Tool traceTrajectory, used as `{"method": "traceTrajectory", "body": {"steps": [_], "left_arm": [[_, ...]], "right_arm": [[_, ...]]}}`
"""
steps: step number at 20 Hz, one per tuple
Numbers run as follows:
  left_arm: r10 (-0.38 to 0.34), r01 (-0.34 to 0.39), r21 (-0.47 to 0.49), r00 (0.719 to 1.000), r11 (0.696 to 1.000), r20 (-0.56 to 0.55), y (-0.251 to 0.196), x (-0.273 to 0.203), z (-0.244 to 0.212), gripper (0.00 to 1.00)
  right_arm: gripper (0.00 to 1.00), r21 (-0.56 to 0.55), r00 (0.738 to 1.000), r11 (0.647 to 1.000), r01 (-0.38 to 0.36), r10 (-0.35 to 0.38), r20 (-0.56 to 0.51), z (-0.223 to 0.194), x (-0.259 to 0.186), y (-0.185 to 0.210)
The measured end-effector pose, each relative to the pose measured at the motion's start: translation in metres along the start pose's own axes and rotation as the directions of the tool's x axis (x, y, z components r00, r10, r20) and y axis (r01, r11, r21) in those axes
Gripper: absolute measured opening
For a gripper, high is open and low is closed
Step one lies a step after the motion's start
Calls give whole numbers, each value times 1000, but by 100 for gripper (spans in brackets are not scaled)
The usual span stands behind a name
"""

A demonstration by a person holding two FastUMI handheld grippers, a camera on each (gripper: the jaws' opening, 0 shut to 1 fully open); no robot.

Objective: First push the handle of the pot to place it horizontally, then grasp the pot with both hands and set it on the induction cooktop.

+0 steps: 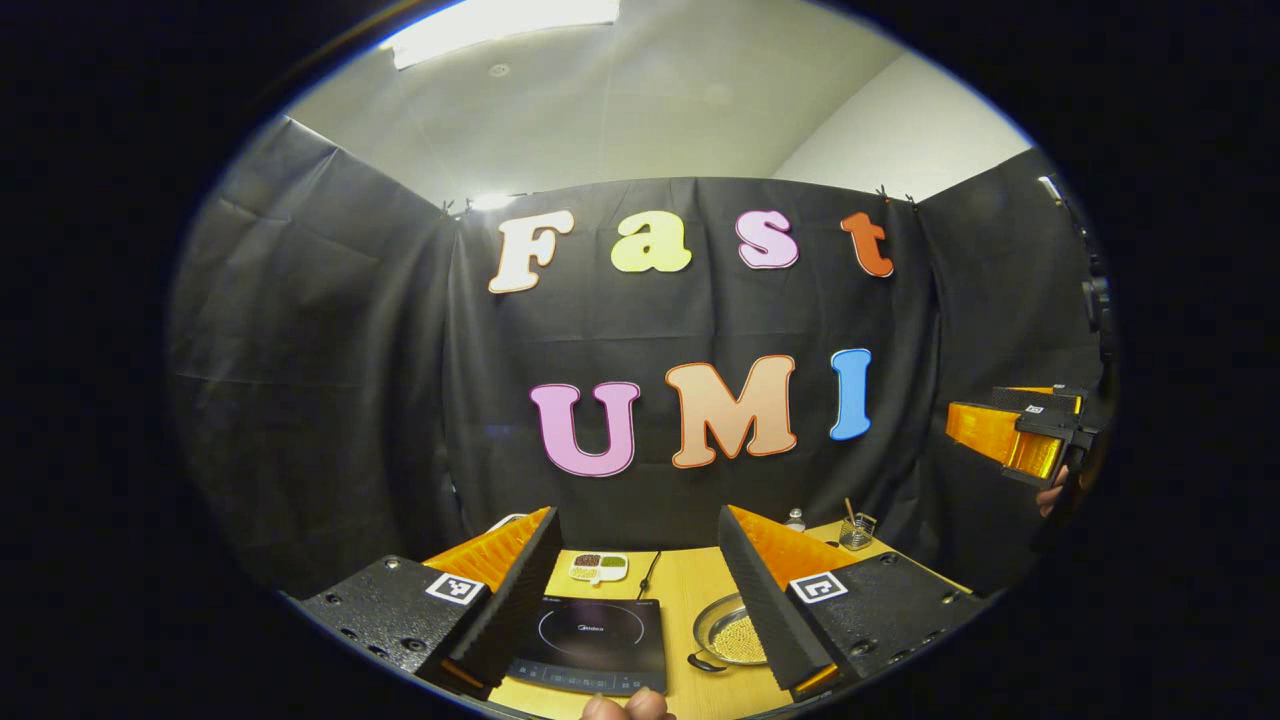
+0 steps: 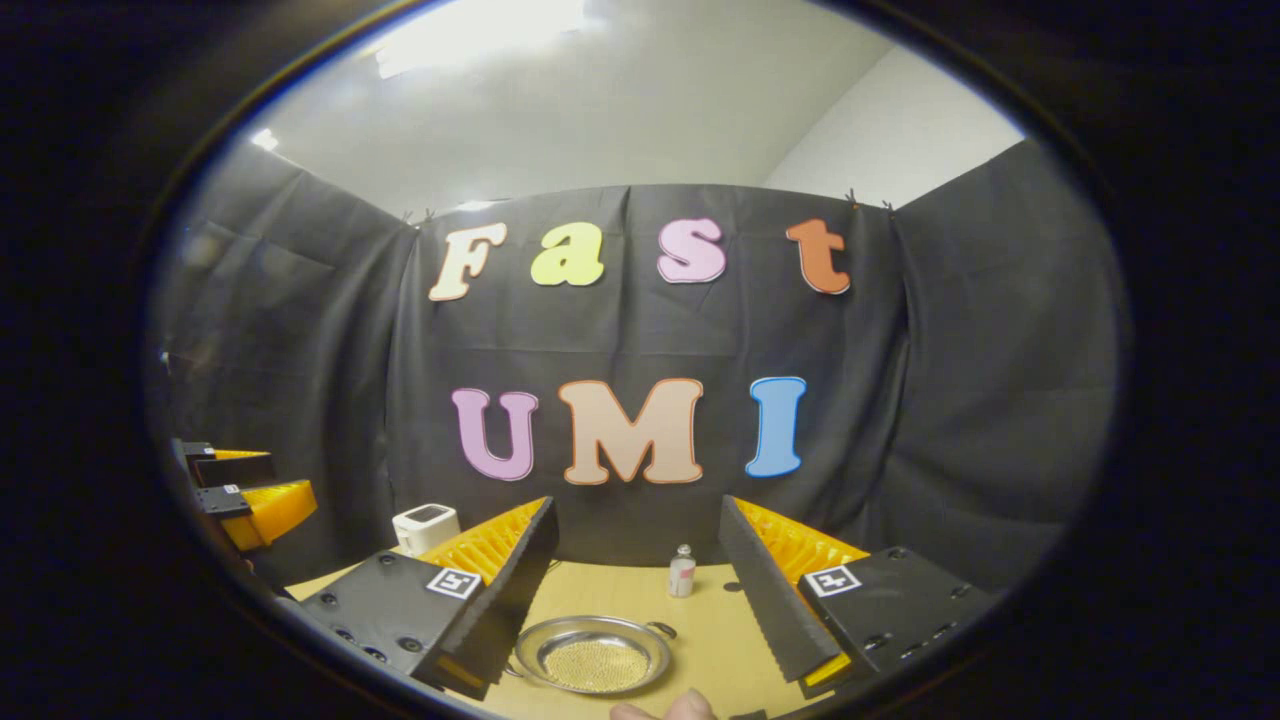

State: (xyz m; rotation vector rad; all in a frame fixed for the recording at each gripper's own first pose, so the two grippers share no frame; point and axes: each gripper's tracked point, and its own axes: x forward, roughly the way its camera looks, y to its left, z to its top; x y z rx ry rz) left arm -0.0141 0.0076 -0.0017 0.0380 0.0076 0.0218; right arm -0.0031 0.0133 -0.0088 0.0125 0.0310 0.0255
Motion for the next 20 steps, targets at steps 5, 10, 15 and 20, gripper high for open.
{"method": "traceTrajectory", "body": {"steps": [5,10,15,20], "left_arm": [[1,-1,-10,1000,1000,-8,3,-1,0,92],[0,0,-8,1000,1000,-3,11,-4,-6,92],[8,-8,-12,1000,1000,-4,26,-5,-9,92],[-4,4,-17,1000,1000,-10,40,-4,-15,92]], "right_arm": [[99,-26,1000,1000,9,-10,-12,-1,-1,5],[55,-52,998,998,33,-36,-49,-11,1,6],[27,-57,997,998,16,-20,-75,-24,5,24],[7,-24,991,1000,-9,6,-134,-44,10,39]]}}
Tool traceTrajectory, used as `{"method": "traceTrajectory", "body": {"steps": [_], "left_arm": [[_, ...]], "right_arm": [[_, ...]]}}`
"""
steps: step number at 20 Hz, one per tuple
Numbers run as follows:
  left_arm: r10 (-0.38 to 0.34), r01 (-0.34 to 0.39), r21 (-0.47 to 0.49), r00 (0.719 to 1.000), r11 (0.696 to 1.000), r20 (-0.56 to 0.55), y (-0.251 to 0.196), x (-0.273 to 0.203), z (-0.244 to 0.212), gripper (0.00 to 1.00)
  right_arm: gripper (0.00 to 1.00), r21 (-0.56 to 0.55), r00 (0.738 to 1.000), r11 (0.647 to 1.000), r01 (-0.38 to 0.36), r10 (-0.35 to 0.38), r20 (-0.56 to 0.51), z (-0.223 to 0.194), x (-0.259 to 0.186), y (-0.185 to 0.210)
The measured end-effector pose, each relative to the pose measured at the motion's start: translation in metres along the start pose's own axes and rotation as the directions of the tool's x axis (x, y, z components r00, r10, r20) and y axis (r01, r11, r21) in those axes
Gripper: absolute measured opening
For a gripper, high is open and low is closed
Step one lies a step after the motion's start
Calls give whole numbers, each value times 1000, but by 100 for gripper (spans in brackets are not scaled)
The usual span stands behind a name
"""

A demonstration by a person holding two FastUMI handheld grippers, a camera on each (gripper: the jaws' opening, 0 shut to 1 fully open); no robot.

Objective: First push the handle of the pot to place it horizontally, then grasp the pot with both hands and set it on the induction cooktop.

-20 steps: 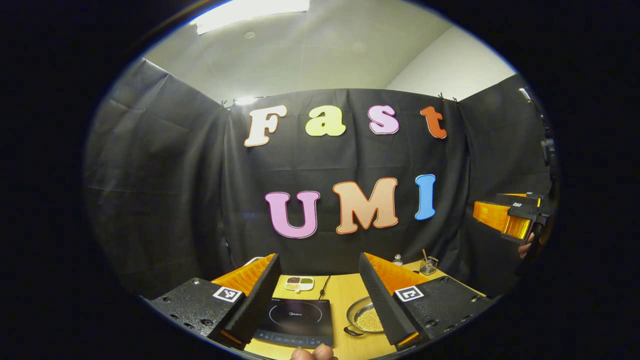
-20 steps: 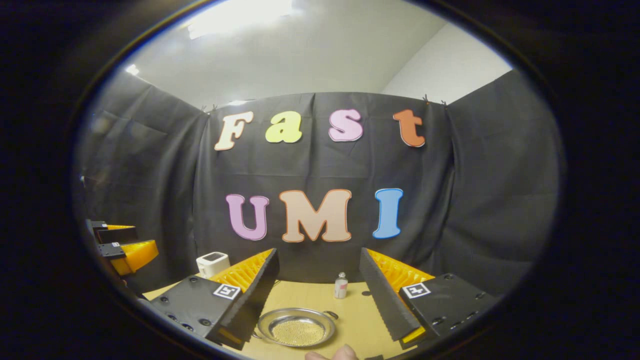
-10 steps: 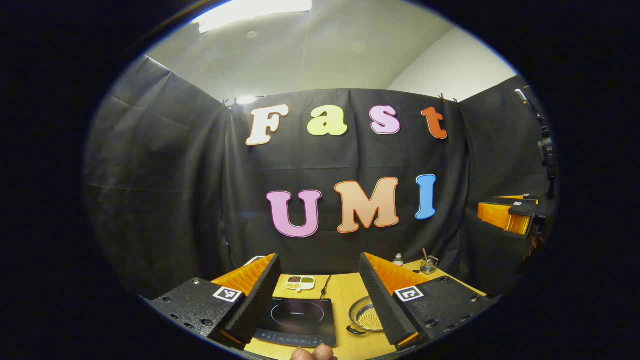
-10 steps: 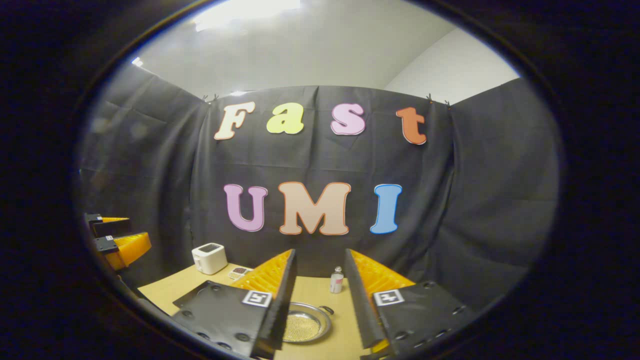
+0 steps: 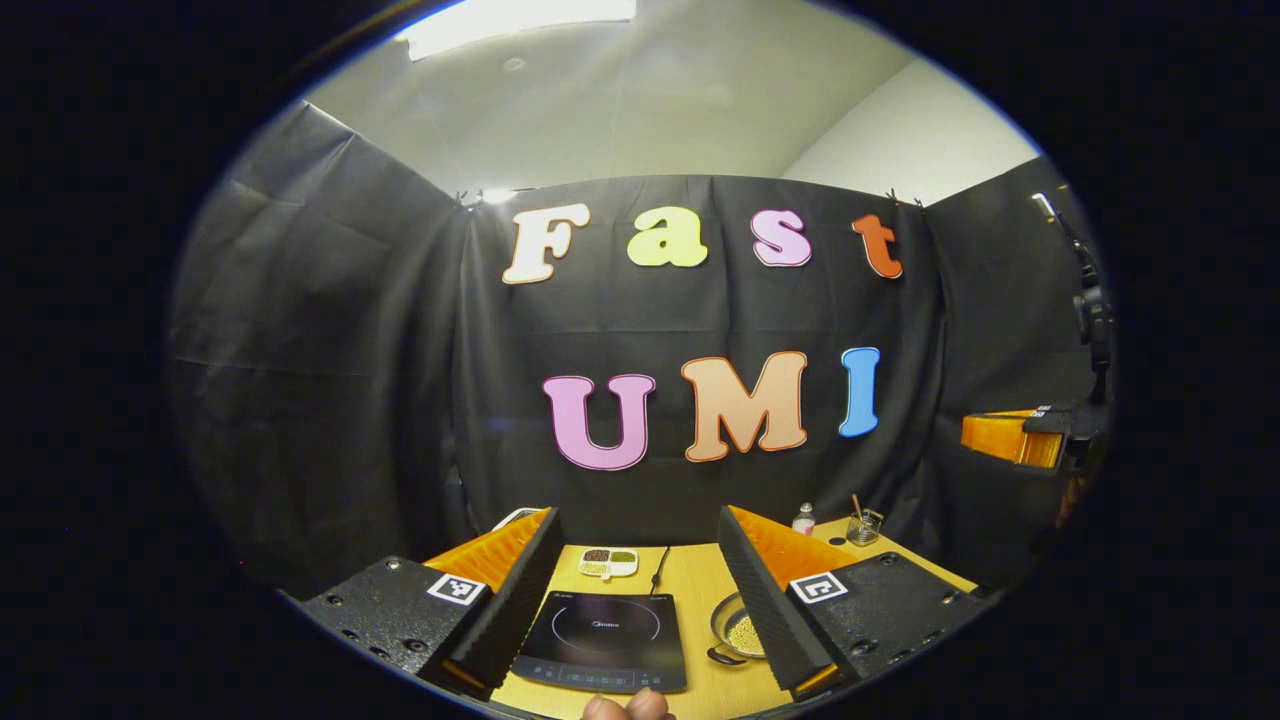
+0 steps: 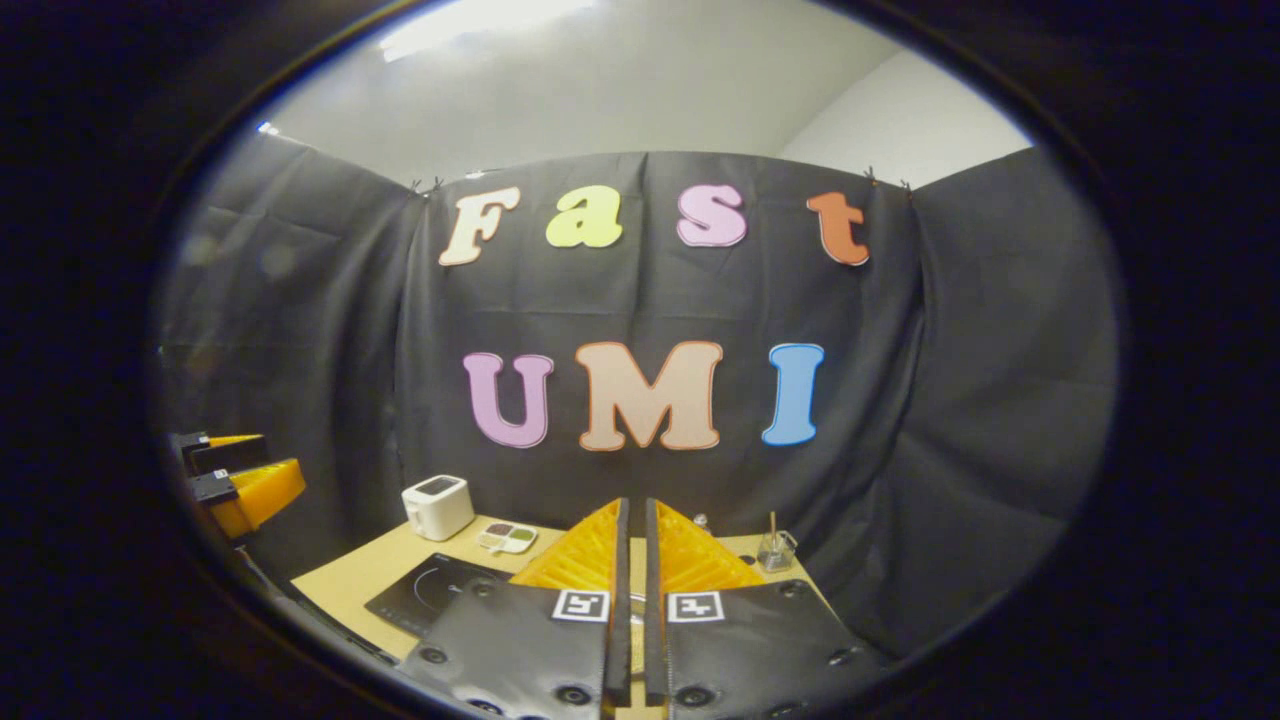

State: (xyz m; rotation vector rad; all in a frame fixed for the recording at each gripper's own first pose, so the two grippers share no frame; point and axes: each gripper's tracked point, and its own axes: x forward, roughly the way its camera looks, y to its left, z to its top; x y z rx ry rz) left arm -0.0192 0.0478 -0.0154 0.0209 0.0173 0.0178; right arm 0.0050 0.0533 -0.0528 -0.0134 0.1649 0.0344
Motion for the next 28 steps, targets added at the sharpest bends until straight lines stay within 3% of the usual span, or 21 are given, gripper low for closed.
{"method": "traceTrajectory", "body": {"steps": [1,3,4,9,10,11,20,21,22,23,25,28], "left_arm": [[-7,7,2,1000,1000,-5,2,1,-3,93],[-27,27,-4,1000,1000,-11,6,3,-9,95],[-40,40,-8,999,999,-14,7,4,-12,95],[-73,72,-13,996,997,-49,9,20,-29,95],[-76,76,-14,996,997,-55,7,25,-33,92],[-77,76,-12,995,997,-65,6,30,-39,95],[-9,6,-26,991,1000,-133,1,95,-68,95],[2,-6,-25,989,1000,-151,1,100,-74,95],[12,-16,-22,987,1000,-158,1,103,-78,95],[14,-18,-25,989,1000,-150,1,109,-80,95],[18,-21,-17,985,1000,-172,4,119,-90,93],[-24,17,-45,984,999,-178,4,140,-100,93]], "right_arm": [[8,-3,1000,1000,4,-4,-8,-8,-5,-3],[0,12,999,1000,-14,15,-35,-15,-2,14],[5,17,998,1000,-18,19,-53,-22,-3,18],[6,70,987,997,-26,36,-158,-63,7,27],[0,68,985,997,-27,38,-169,-71,12,28],[5,62,982,998,-33,44,-184,-79,16,28],[4,108,940,988,-107,136,-314,-162,54,22],[0,116,927,986,-116,150,-345,-175,57,22],[5,134,916,983,-123,164,-365,-187,57,25],[0,151,906,980,-130,179,-383,-196,59,28],[2,178,875,976,-127,195,-444,-219,59,34],[2,211,832,973,-91,191,-520,-251,61,45]]}}
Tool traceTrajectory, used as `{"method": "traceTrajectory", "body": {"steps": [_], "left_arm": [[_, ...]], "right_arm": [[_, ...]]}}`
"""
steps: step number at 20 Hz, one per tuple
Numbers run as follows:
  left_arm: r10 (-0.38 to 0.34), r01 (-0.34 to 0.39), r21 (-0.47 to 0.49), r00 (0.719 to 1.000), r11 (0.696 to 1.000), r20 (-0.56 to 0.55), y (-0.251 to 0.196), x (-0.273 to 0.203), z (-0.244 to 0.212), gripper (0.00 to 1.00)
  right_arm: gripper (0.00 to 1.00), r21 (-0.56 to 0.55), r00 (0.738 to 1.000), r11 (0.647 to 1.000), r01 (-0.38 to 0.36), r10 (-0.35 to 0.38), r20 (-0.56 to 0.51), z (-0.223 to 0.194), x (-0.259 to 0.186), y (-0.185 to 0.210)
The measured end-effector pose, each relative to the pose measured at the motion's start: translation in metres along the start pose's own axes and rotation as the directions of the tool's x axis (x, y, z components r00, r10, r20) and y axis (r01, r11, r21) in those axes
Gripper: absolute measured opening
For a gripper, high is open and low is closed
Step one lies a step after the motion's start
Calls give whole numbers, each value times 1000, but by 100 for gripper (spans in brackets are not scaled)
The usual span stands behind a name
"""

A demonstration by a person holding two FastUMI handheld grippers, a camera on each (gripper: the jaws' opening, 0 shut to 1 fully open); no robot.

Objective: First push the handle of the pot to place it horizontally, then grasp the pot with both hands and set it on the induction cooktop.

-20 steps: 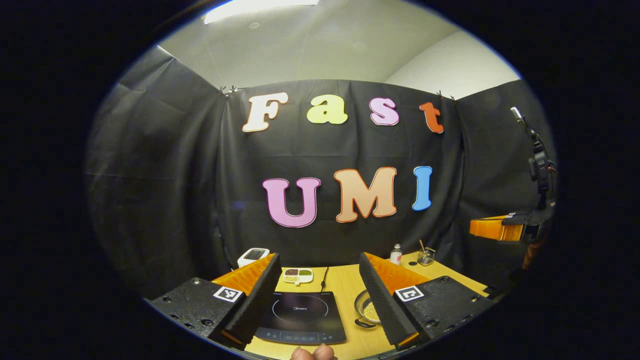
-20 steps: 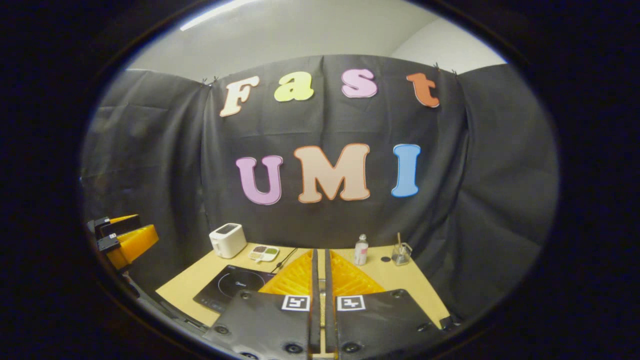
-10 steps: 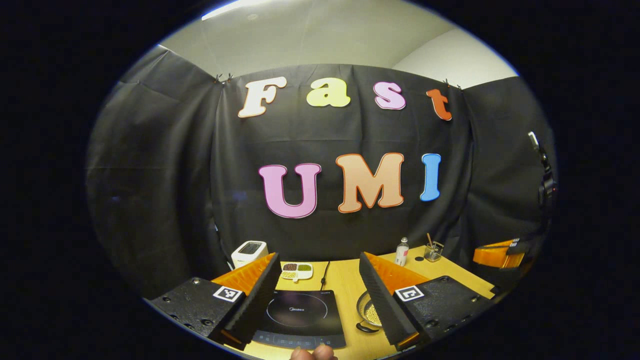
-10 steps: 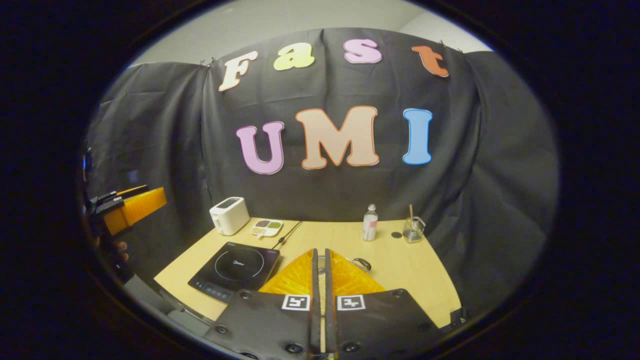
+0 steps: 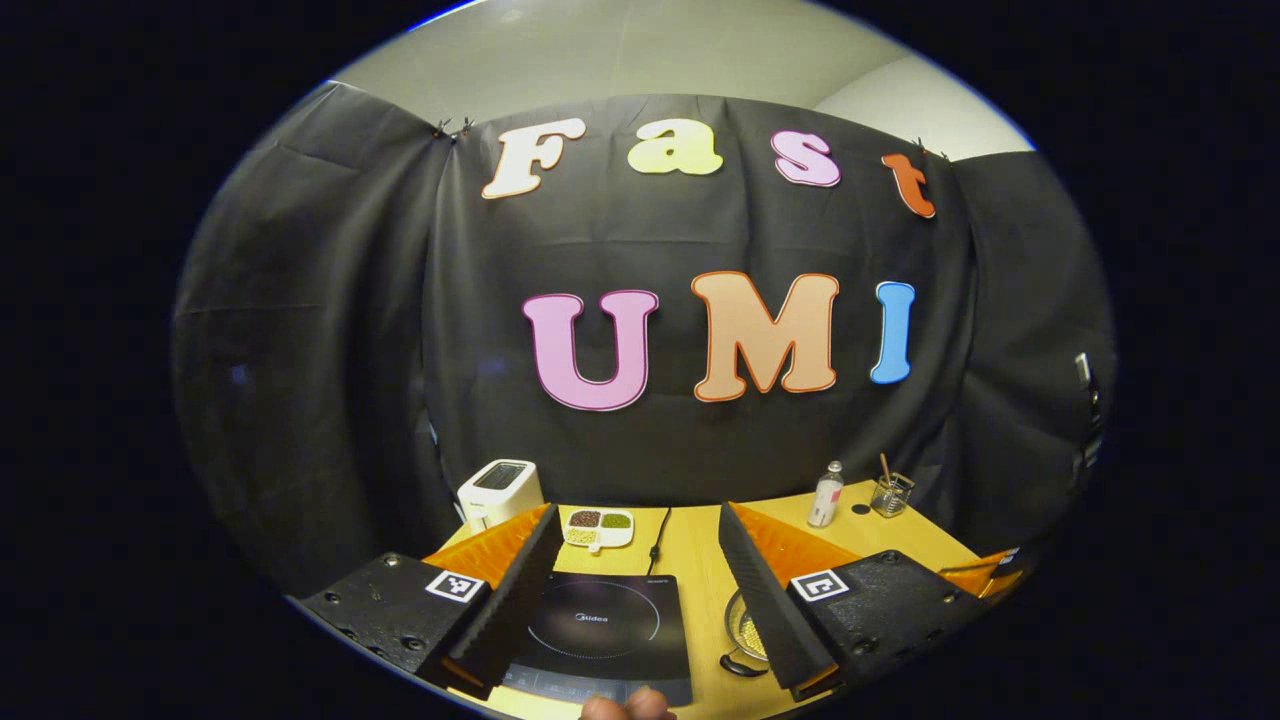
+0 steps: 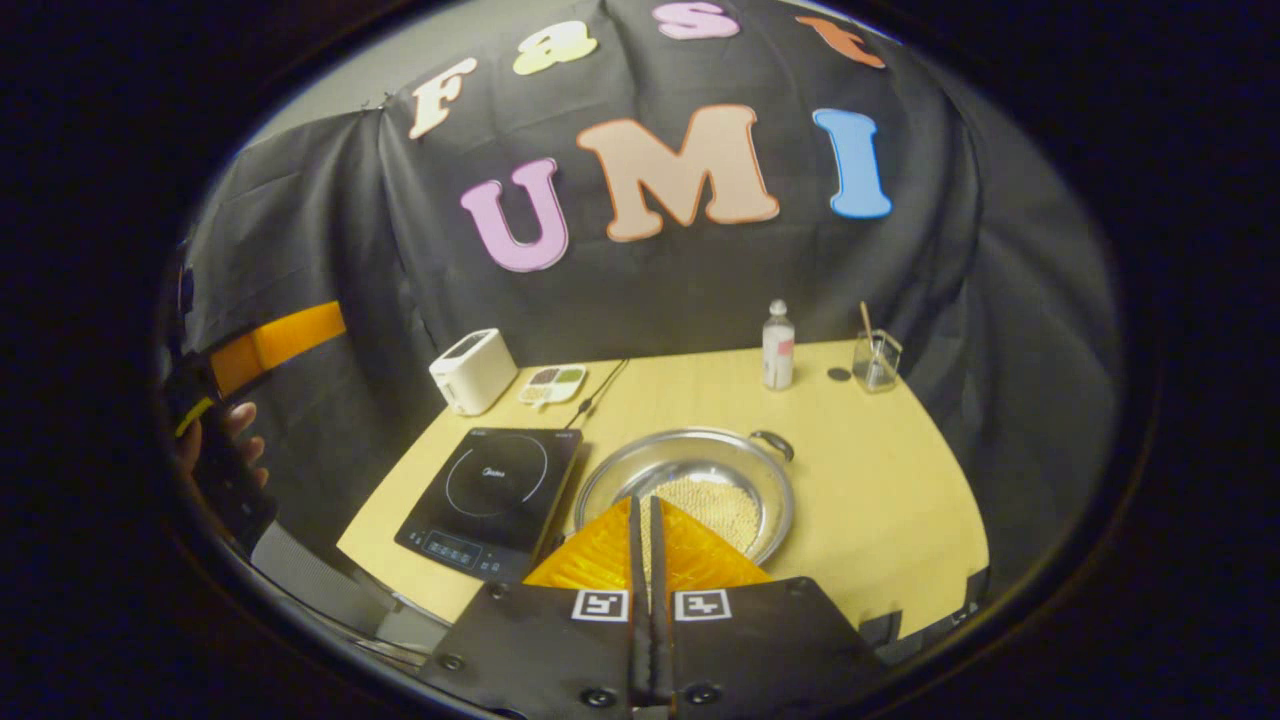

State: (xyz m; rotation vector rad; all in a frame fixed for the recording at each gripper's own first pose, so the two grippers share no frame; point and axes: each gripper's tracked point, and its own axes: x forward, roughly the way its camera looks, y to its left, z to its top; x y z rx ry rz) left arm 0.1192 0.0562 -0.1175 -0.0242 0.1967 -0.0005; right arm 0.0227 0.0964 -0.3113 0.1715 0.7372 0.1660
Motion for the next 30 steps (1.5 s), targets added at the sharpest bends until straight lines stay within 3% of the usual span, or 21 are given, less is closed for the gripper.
{"method": "traceTrajectory", "body": {"steps": [6,10,13,14,22,30], "left_arm": [[-141,141,20,990,990,-33,3,53,-17,96],[-241,242,-5,969,970,-51,4,80,-35,94],[-297,298,-3,952,955,-72,7,93,-52,96],[-308,309,1,949,951,-69,10,96,-52,96],[-359,360,-12,928,933,-102,18,109,-74,96],[-351,350,-31,928,936,-125,34,118,-86,96]], "right_arm": [[0,55,983,995,82,-71,-166,-54,36,12],[3,175,949,970,168,-111,-296,-106,53,26],[0,178,924,961,212,-137,-358,-132,63,35],[3,168,916,960,222,-146,-374,-141,67,37],[0,107,852,955,275,-190,-488,-191,108,42],[3,104,841,958,267,-179,-510,-195,131,57]]}}
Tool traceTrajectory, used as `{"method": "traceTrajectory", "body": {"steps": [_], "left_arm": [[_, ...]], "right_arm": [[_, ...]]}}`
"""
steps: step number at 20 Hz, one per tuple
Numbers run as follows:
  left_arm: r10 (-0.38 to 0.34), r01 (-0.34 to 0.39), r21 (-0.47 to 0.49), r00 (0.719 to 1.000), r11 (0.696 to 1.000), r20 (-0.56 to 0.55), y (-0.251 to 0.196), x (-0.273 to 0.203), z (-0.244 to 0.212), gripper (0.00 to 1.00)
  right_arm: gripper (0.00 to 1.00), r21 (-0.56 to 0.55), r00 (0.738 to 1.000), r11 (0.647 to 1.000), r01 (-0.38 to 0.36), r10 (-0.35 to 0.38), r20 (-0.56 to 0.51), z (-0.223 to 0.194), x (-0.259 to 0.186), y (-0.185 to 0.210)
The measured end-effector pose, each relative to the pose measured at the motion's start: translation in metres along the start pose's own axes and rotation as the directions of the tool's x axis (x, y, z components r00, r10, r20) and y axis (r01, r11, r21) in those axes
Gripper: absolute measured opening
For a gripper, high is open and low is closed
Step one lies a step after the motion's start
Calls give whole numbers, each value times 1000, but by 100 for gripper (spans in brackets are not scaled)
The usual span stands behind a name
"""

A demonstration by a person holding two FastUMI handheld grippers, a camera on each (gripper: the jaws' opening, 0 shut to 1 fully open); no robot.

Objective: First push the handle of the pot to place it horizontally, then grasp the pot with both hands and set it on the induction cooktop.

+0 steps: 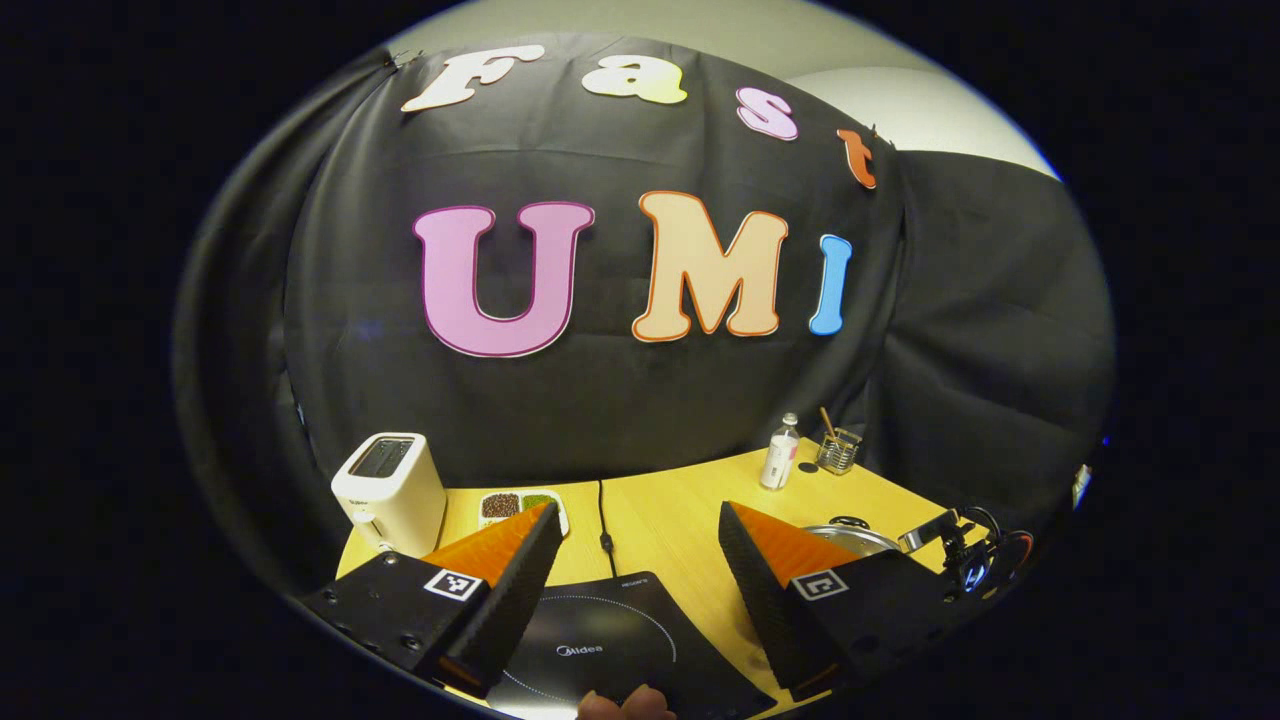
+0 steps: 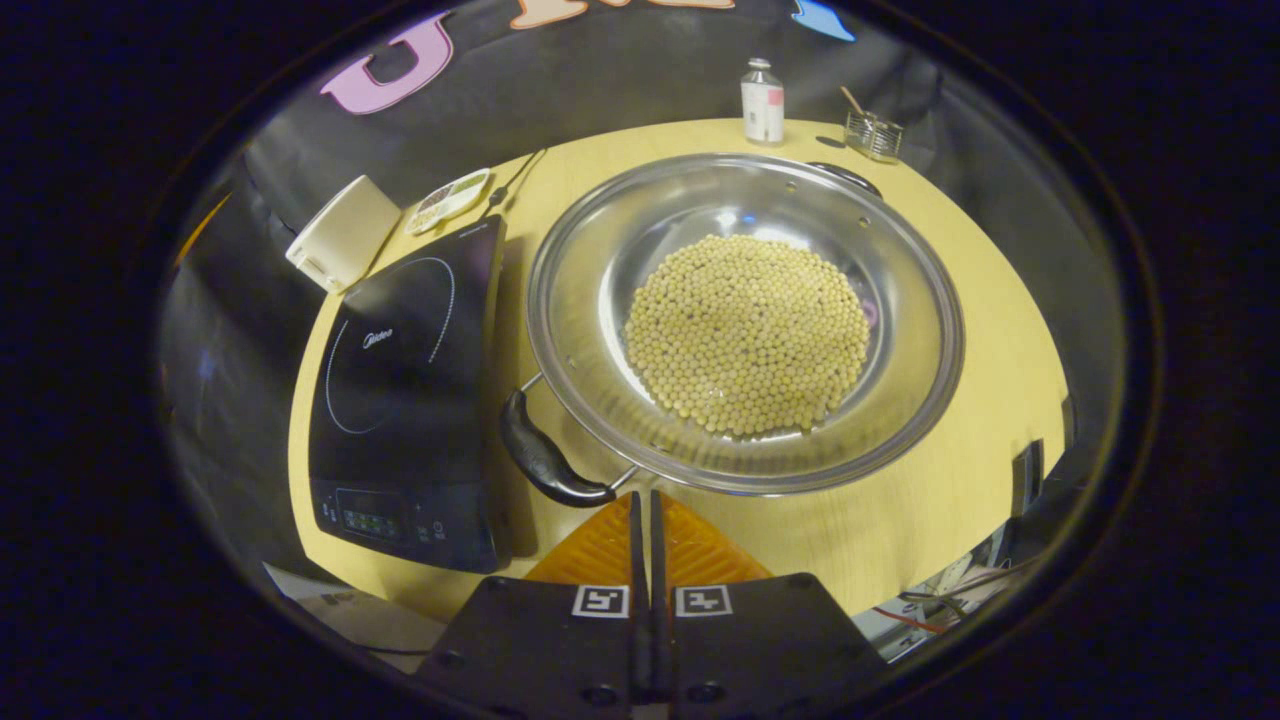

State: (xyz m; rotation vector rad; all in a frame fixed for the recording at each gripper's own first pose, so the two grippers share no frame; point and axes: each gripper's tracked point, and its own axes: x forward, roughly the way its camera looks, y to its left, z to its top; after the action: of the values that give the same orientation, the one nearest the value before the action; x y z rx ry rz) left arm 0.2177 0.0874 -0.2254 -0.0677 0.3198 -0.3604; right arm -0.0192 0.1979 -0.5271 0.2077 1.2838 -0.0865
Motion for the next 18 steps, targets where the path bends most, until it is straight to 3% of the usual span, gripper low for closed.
{"method": "traceTrajectory", "body": {"steps": [10,18], "left_arm": [[26,-26,-3,999,1000,-20,16,6,-7,96],[64,-64,-5,997,998,-30,26,0,-9,96]], "right_arm": [[3,-8,998,998,-61,61,2,25,14,44],[2,79,992,989,-124,124,-1,50,26,76]]}}
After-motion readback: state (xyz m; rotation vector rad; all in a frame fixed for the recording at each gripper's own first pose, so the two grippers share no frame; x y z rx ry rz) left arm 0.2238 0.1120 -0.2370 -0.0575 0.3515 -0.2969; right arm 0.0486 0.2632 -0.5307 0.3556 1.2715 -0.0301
